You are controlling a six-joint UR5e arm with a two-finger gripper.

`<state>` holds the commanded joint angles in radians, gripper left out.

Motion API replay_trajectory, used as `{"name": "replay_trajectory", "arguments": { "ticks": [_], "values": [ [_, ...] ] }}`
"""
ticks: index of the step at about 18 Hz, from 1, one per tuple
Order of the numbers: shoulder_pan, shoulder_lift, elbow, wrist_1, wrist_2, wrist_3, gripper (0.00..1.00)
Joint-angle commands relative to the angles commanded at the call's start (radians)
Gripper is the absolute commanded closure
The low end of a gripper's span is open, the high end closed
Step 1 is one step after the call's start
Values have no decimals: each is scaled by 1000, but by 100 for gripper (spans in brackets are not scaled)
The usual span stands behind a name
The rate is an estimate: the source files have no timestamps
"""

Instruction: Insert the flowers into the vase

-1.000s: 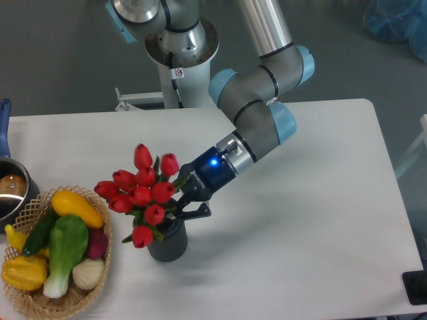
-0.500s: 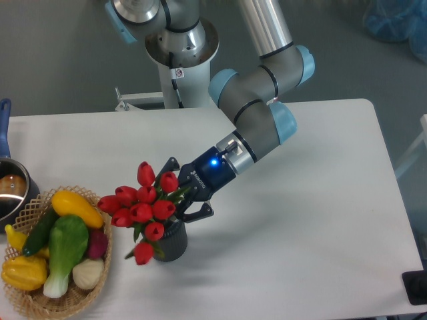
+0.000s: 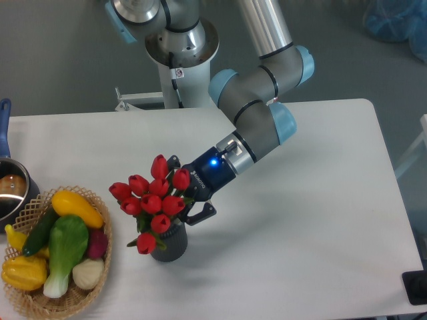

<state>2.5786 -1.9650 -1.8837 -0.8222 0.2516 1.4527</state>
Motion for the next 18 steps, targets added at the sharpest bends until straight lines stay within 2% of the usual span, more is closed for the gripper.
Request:
{"name": "replay_trajectory", "arguments": {
  "ticks": [3,11,14,18],
  "values": [
    [9,6,3,0,24,2,0],
    [46,77,20,-2,262,-6,0],
    [61,100,84,-5,291,-11,0],
    [116,173,107,-6,608,-46,0]
  ]
}}
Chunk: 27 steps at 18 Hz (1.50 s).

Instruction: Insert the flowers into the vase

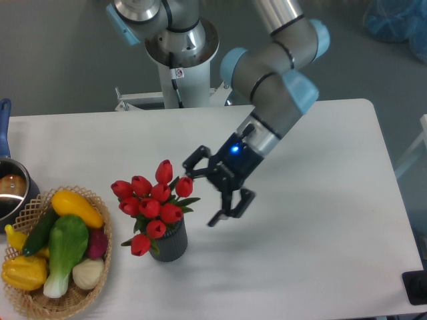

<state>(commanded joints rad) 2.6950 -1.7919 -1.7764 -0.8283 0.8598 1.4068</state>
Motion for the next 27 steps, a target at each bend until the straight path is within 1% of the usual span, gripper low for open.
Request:
{"name": "replay_trajectory", "arguments": {
  "ticks": [1,3,4,5,6,9,10,12,15,18,23,24,26,27],
  "values": [
    [12,8,2,0,39,-2,0],
    [41,23,5,0,70,-3,0],
    [55,37,6,0,80,-3,0],
    [58,63,11,-2,108,-3,0],
    [60,93,14,-5,160,-3,0],
    [63,155,17,-15,362,1,0],
    [63,169,18,-27,417,6,0],
    [65,189,20,-40,479,11,0],
    [71,218,21,-95,524,23,0],
    [81,250,25,-172,609,147,0],
    [140,298,22,-245,617,253,0],
    [158,308,20,-267,617,288,0],
    [206,324,17,-316,616,415,0],
    [219,328,17,-330,616,469,0]
  ]
}}
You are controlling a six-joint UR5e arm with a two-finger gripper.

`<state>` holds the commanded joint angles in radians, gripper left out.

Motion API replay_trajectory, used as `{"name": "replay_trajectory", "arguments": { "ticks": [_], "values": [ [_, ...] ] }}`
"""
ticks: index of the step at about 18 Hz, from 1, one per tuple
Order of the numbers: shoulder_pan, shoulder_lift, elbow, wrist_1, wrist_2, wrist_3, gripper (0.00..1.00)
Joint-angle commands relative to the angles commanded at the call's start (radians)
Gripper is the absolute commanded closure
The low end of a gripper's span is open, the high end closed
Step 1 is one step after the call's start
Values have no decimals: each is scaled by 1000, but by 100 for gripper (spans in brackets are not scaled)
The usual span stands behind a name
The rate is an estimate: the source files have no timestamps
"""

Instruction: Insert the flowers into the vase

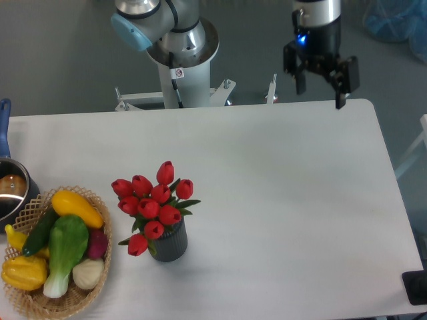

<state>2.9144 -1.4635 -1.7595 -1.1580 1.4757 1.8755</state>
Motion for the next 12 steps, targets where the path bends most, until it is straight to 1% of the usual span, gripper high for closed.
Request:
{"name": "replay_trajectory", "arguments": {
  "ticks": [2,12],
  "values": [
    [17,8,-2,-6,-2,37,0],
    [17,17,-3,-9,-3,30,0]
  ]
}}
